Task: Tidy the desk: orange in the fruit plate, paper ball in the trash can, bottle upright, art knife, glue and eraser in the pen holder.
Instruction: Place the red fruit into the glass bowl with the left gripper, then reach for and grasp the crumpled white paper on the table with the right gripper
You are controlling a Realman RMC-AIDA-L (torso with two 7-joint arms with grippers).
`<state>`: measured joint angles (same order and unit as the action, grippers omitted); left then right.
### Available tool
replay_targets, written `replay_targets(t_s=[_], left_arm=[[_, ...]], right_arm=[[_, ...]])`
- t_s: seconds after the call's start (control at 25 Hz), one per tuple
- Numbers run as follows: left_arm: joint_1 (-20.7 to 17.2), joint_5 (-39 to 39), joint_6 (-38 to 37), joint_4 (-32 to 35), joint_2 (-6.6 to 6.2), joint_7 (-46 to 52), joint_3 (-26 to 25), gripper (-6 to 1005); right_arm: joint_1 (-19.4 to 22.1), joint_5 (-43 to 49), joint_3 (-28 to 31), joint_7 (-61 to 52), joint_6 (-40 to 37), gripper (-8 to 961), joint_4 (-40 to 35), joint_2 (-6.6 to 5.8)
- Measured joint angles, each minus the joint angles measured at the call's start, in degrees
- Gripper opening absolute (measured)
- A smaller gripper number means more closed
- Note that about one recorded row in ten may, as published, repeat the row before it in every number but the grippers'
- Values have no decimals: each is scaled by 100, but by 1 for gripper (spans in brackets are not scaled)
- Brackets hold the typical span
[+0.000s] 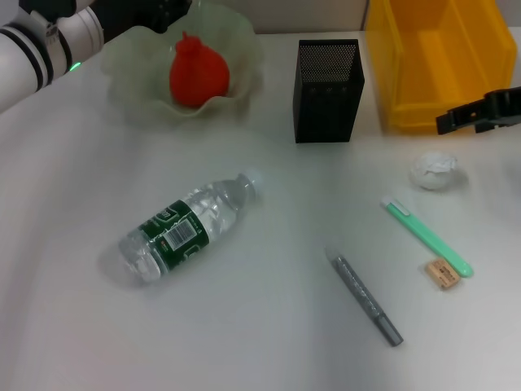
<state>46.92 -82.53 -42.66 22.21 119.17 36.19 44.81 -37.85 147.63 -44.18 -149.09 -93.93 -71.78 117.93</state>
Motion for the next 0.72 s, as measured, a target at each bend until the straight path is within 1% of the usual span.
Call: replay_targets(t_s=[0.16,0.24,0.28,0.4,0.48,0.72], left_arm=[[-33,1,3,-3,1,-2,-4,580],[-47,1,4,-3,0,-3,-17,610],[-56,1,4,-1,0,-3,-22,609],[-74,1,4,23,-3,-6,-36,608],[-83,1,3,31,-4,-59,-42,607],[-91,53,3,18,-6,-144,-44,603]], right_arm=[[-179,295,-57,-12,333,752,517,0],[-248,318,-78,16,427,751,787,-18],[-276,340,-140,31,517,751,967,-31],[-266,398,-239,31,655,751,1067,-30],[-249,564,-303,26,784,751,1095,5],[-294,859,-302,-27,937,752,1181,29]])
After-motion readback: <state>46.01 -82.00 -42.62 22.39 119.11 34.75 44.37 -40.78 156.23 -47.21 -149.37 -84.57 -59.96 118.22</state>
